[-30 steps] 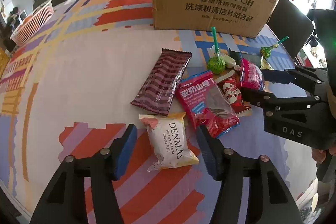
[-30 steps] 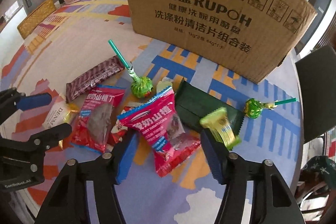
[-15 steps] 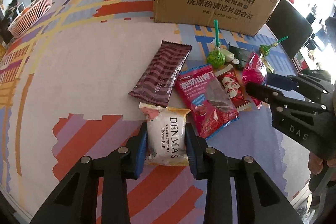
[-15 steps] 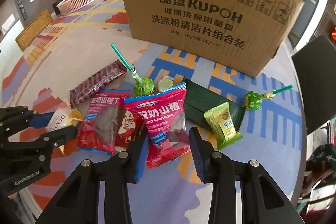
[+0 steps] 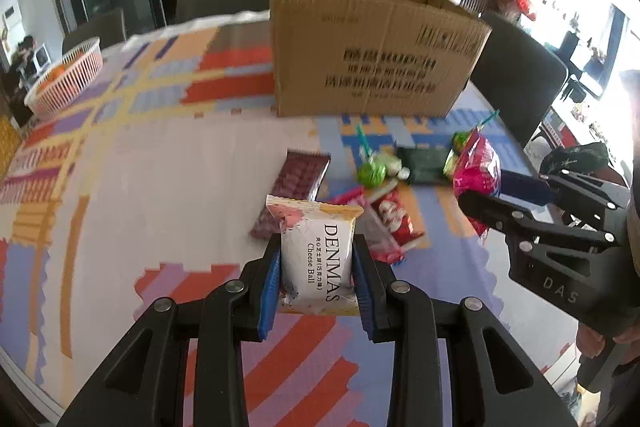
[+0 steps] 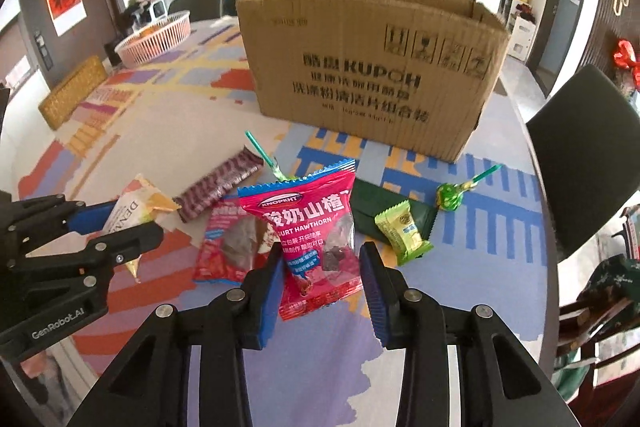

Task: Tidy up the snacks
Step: 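Lift both bags and carry them over the cardboard box, then open both tools to release the bags into the box and withdraw, then grasp the green lollipop with the left tool while the right tool grasps the yellow-green packet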

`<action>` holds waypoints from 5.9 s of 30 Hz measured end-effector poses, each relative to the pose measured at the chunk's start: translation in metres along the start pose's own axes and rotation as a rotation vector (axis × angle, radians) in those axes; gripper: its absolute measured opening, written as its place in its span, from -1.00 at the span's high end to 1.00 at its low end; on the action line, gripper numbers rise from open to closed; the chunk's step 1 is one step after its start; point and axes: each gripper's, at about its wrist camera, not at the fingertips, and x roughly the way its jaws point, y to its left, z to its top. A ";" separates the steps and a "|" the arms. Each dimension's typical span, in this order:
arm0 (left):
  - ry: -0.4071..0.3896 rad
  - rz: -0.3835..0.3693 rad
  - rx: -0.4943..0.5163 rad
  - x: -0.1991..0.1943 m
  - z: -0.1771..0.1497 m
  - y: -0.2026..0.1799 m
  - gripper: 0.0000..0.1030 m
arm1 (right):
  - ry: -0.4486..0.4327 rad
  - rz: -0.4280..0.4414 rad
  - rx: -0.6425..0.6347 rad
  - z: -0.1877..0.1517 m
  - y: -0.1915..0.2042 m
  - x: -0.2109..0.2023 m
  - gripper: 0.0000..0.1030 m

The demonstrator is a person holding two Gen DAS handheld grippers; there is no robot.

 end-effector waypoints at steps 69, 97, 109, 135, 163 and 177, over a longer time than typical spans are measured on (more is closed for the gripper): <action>-0.262 0.045 0.139 -0.014 0.207 -0.009 -0.30 | -0.236 -0.152 0.164 0.168 -0.080 -0.030 -0.26; -0.225 -0.003 0.161 -0.048 0.083 -0.028 -0.30 | -0.216 -0.093 0.138 0.058 -0.043 -0.069 -0.26; -0.119 -0.019 0.177 -0.016 0.044 -0.031 -0.30 | -0.142 -0.132 0.121 0.018 -0.037 -0.051 -0.26; 0.010 -0.106 0.222 0.074 0.035 -0.033 -0.13 | 0.049 -0.103 0.170 -0.003 -0.056 0.027 -0.25; 0.079 -0.137 0.228 0.126 0.055 -0.047 0.42 | 0.109 -0.036 0.149 0.004 -0.061 0.068 0.09; 0.056 -0.128 0.216 0.113 0.052 -0.049 0.49 | 0.100 -0.041 0.182 -0.004 -0.066 0.063 0.47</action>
